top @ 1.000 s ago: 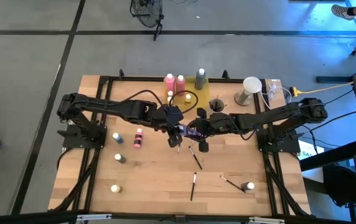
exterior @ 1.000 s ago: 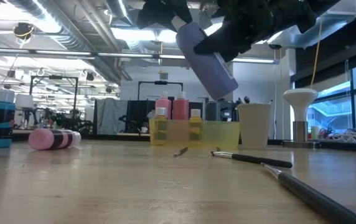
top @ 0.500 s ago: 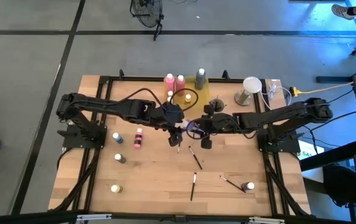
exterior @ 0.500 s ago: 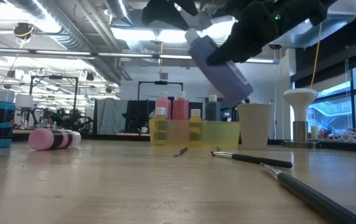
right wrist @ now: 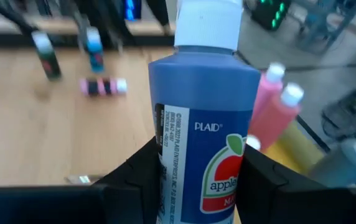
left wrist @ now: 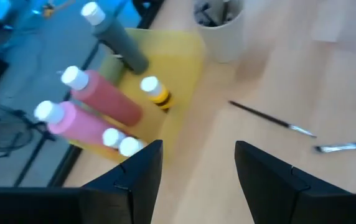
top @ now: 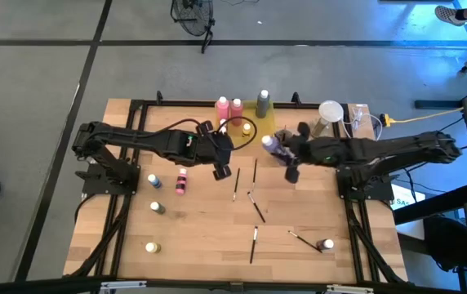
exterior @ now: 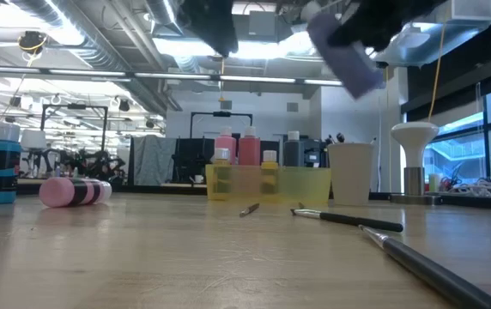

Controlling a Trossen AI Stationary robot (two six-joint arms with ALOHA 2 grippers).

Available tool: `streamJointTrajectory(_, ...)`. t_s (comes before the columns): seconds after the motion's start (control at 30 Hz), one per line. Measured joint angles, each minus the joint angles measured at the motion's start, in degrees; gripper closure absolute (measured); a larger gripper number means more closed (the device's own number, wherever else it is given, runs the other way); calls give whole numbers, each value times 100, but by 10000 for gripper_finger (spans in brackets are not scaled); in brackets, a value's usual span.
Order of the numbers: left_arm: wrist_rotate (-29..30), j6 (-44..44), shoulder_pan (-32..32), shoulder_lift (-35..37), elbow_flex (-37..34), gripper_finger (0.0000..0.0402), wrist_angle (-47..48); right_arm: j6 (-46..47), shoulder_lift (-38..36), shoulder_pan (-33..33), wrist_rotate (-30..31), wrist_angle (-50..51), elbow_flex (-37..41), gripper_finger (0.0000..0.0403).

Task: Pick & Place Paint Supplies
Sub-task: Put the large blue paint bottle into the yellow bin

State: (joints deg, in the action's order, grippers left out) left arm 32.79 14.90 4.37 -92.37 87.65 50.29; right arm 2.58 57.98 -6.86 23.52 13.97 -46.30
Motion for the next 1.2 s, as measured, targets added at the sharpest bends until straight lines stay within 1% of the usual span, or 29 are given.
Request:
streamJointTrajectory(0.1,197,-206,-6,-14,-284,206,-309,-26,-422,-10,-305,-176,0,254)
streamJointTrajectory(0.17,171,-464,-26,-14,-576,207,-1038,-106,-604,-13,-636,-394,0,254)
streamJointTrajectory(0.2,52,-650,-36,-14,-756,208,-1526,-146,-669,-13,-852,-514,0,254)
streamJointTrajectory(0.27,-253,-1108,-48,-20,-1169,211,-2664,-205,-728,-17,-1278,-726,0,254)
streamJointTrajectory(0.37,-851,-1654,-58,-23,-1789,213,-4675,-322,-692,-23,-1759,-969,0,254)
streamJointTrajectory(0.47,-1564,-1728,-108,-23,-2402,213,-6382,-408,-574,-76,-1810,-1157,0,254)
streamJointTrajectory(0.57,-2083,-1466,-184,-23,-2834,213,-7525,-484,-447,-127,-1766,-1325,0,254)
streamJointTrajectory(0.7,-2622,-1241,-237,-26,-3132,213,-8295,-566,-226,-147,-1761,-1554,0,254)
streamJointTrajectory(0.77,-2798,-1213,-237,-56,-3210,213,-8592,-628,-123,-146,-1761,-1677,0,254)
streamJointTrajectory(0.9,-3032,-1347,-222,-64,-3230,212,-8648,-701,50,-146,-1761,-1928,0,254)
streamJointTrajectory(1.0,-2970,-1358,-221,-64,-3230,212,-8652,-760,151,-146,-1761,-2009,0,254)
streamJointTrajectory(1.2,-2310,-1342,-223,-64,-3230,212,-8652,-799,209,-144,-1763,-2061,0,254)
